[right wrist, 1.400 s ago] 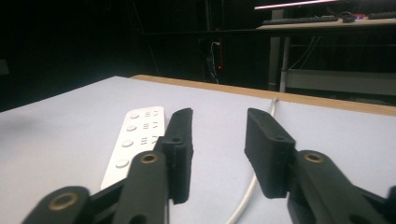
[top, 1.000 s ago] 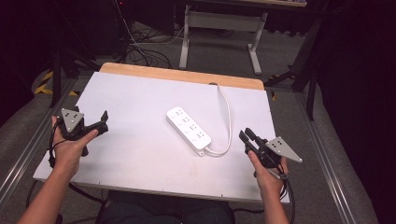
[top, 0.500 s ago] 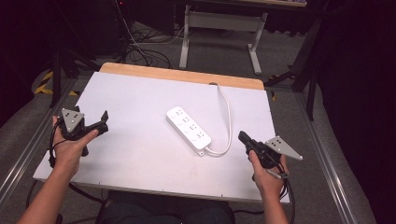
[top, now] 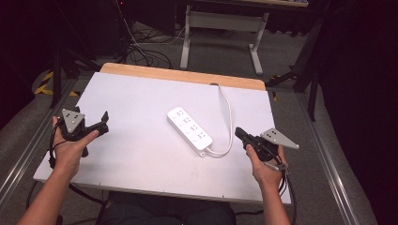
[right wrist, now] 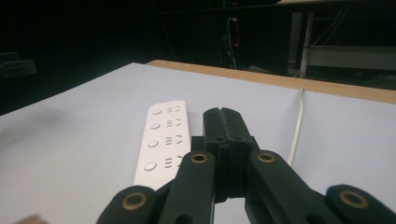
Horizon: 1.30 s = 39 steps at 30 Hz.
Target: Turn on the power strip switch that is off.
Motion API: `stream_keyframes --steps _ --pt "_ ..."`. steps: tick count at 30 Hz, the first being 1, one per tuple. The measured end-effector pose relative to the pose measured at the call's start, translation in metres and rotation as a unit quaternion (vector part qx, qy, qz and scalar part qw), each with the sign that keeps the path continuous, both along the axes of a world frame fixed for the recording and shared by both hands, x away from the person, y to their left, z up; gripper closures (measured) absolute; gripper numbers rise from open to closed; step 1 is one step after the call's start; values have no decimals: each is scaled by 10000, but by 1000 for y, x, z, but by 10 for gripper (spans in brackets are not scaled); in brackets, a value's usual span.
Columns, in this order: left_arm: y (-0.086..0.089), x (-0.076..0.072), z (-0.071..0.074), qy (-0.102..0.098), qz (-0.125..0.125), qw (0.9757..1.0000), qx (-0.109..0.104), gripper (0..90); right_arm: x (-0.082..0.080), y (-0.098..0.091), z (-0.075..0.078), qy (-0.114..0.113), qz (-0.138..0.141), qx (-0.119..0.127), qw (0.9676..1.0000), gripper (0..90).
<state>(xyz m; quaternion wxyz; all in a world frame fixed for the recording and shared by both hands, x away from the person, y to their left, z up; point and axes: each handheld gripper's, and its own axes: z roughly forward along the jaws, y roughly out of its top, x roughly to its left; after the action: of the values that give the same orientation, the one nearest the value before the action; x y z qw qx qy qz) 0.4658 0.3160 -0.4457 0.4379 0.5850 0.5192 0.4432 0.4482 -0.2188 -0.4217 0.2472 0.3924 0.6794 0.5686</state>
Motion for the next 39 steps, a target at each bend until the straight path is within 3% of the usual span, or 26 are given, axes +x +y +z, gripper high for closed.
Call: stream_keyframes --steps 16,27,39 --pt "0 0 -1 18 -15 10000 77 71 21 26 5 212 284 -456 9983 900" --pt "-1 1 -2 37 -41 9999 104 74 34 38 7 286 381 -520 9975 900" --pt "1 0 -4 63 -52 9999 121 79 49 73 5 331 667 -755 9944 900"
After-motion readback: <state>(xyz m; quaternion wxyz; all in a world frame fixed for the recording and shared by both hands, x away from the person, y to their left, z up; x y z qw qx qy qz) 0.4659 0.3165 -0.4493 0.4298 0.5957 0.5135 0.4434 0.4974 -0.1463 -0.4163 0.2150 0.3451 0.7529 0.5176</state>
